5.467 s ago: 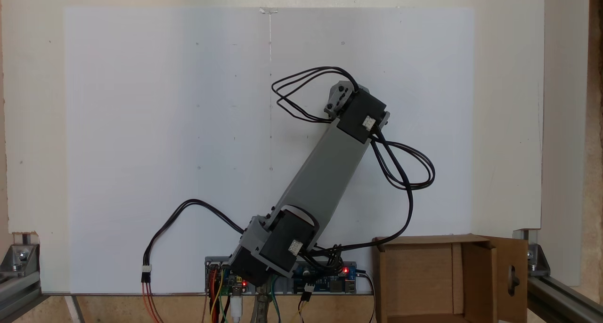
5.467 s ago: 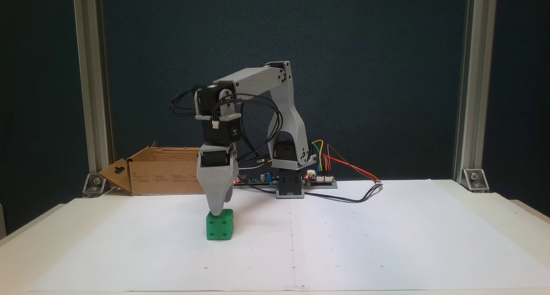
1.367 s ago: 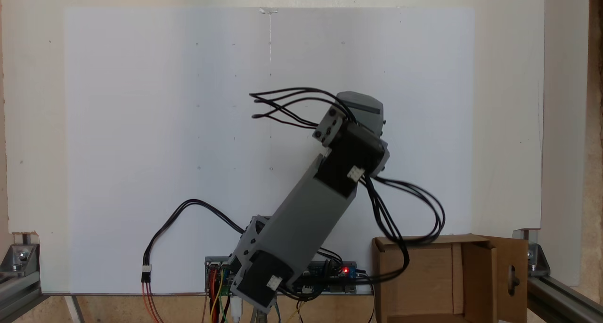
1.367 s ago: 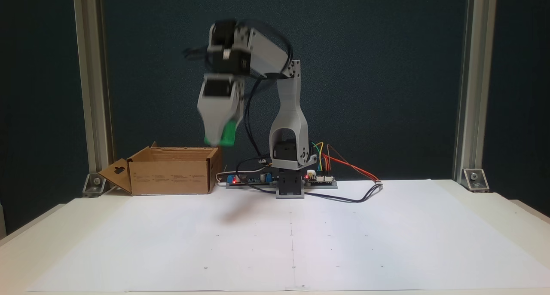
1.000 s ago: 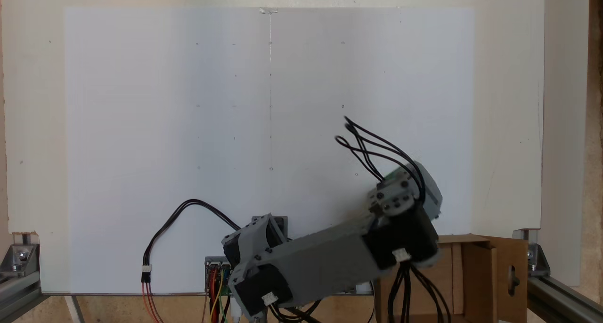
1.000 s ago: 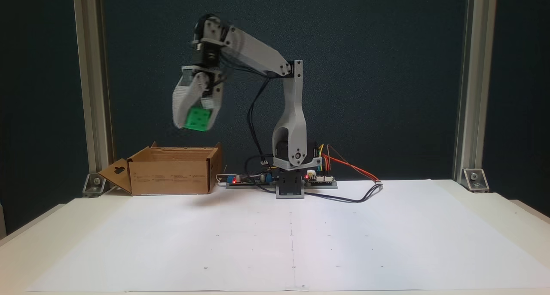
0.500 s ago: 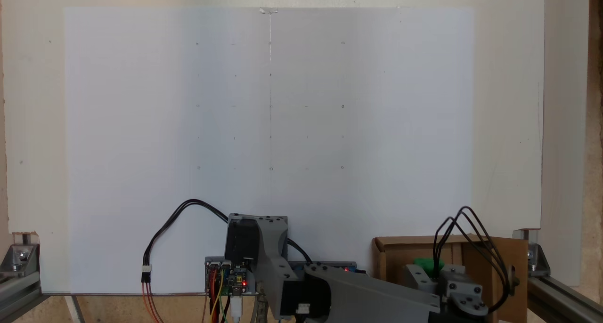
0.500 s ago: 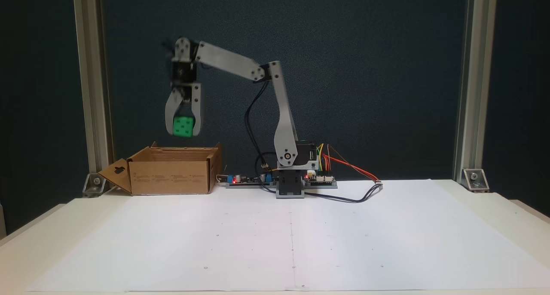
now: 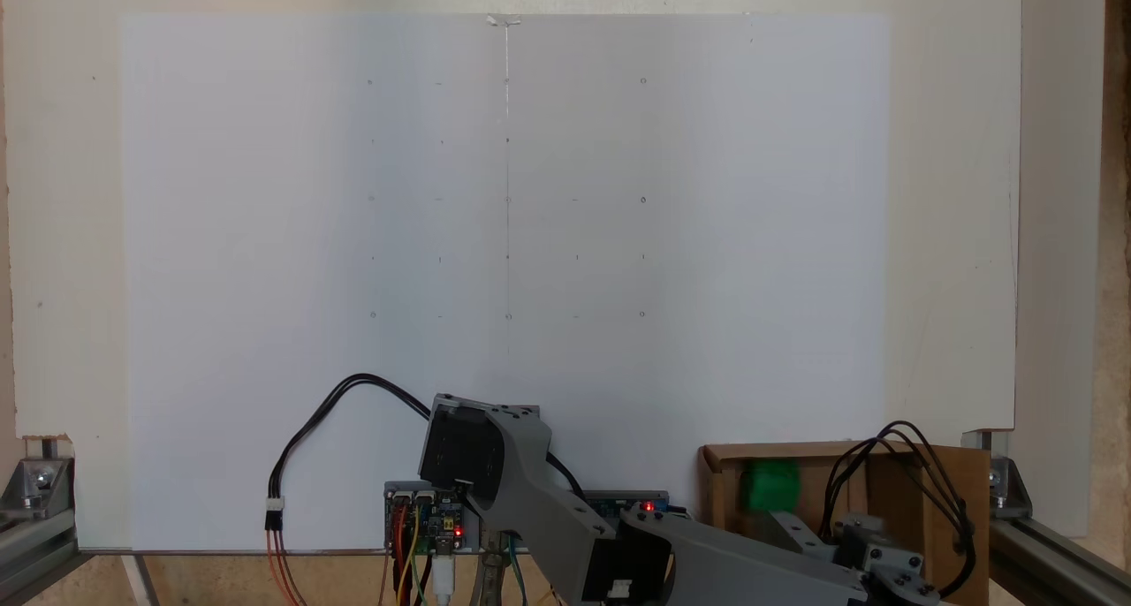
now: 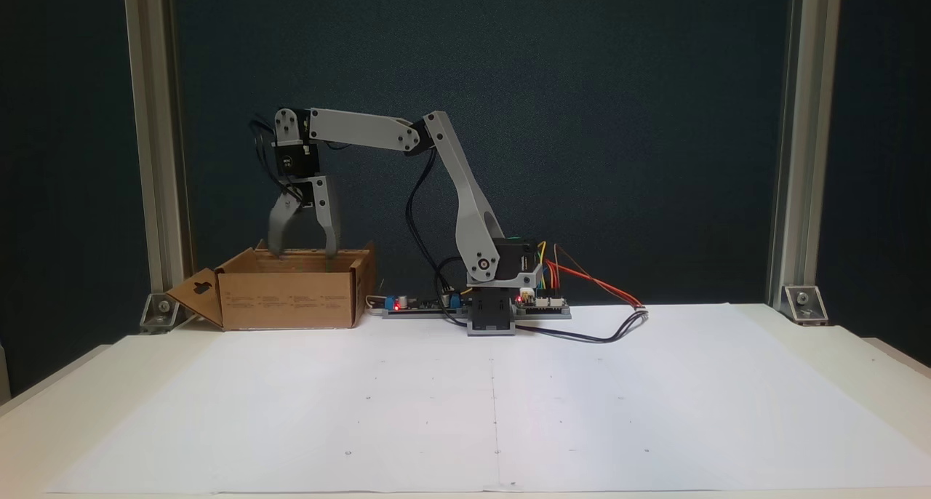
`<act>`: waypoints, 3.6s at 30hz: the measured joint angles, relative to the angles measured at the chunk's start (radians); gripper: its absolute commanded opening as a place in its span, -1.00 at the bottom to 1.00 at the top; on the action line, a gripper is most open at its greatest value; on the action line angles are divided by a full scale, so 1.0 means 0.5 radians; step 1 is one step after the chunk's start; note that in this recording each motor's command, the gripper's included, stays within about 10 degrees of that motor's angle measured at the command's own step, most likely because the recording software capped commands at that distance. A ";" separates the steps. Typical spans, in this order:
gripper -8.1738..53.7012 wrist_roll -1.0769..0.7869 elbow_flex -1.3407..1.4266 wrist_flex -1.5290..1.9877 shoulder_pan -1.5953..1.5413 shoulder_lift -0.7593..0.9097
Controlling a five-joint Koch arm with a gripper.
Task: Grasp a green dice and put it in the bin.
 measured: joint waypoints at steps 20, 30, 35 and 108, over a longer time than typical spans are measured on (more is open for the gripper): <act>0.71 0.061 0.000 -0.930 -1.335 0.479; 0.73 0.074 0.301 -0.930 -2.461 1.000; 0.73 0.123 0.617 -0.930 -2.964 1.193; 0.69 0.160 4.111 -4.952 -3.488 2.218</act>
